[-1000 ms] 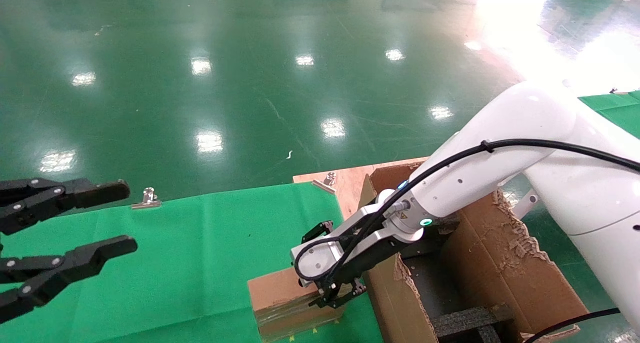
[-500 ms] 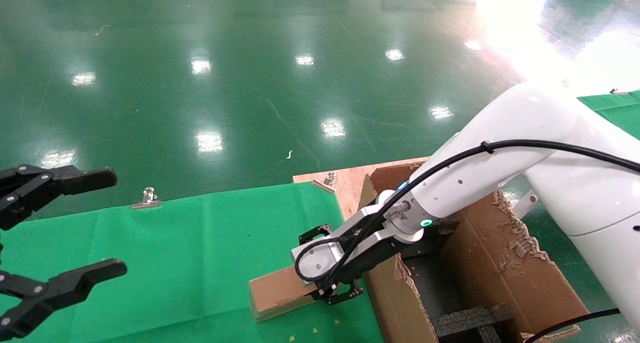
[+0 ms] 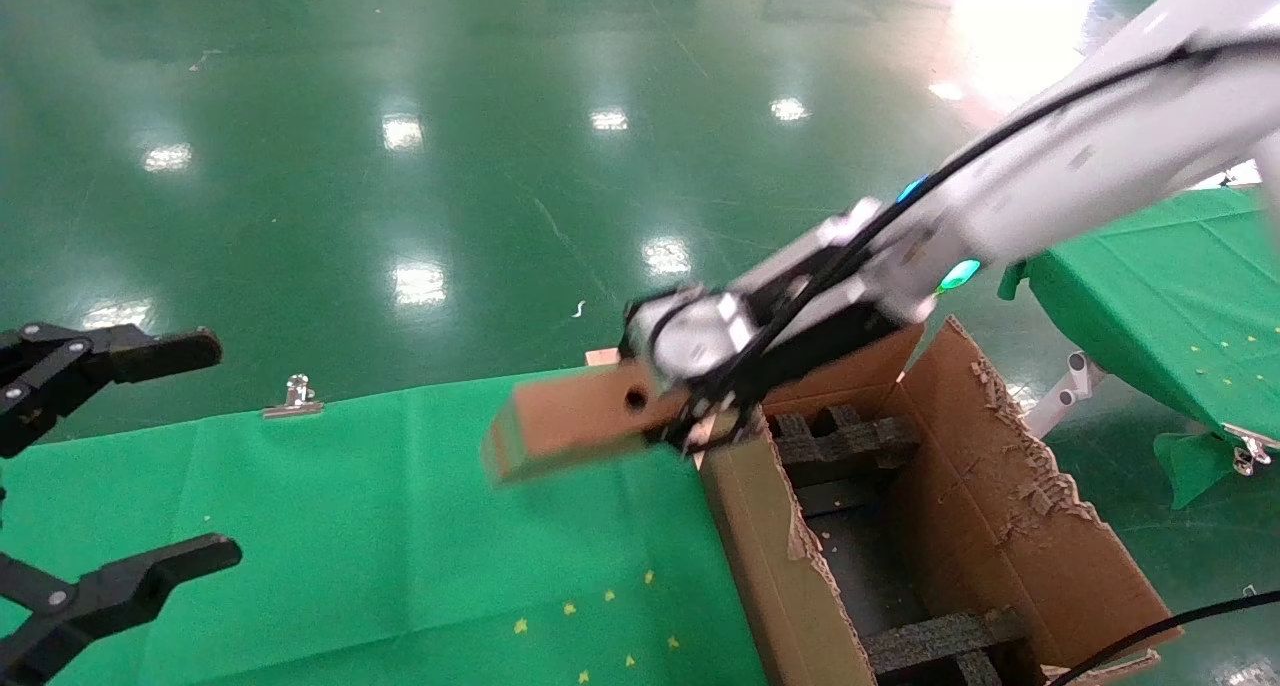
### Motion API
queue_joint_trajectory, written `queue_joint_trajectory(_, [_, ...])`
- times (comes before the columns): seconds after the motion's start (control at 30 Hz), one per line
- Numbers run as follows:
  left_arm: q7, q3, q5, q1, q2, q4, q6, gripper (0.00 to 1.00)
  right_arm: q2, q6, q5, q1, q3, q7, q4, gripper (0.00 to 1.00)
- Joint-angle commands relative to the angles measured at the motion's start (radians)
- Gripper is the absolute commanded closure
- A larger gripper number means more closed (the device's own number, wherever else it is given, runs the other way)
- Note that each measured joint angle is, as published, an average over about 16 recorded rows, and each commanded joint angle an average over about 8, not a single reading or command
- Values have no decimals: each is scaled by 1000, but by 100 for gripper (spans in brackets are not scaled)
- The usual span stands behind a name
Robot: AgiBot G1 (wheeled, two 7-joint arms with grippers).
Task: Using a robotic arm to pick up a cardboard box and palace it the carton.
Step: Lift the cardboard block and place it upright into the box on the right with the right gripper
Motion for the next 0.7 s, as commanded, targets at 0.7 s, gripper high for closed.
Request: queue_joint_trajectory(0.7, [0,0,0,0,0,0,0,0,195,-5,236,358,-368,-161,-256,100])
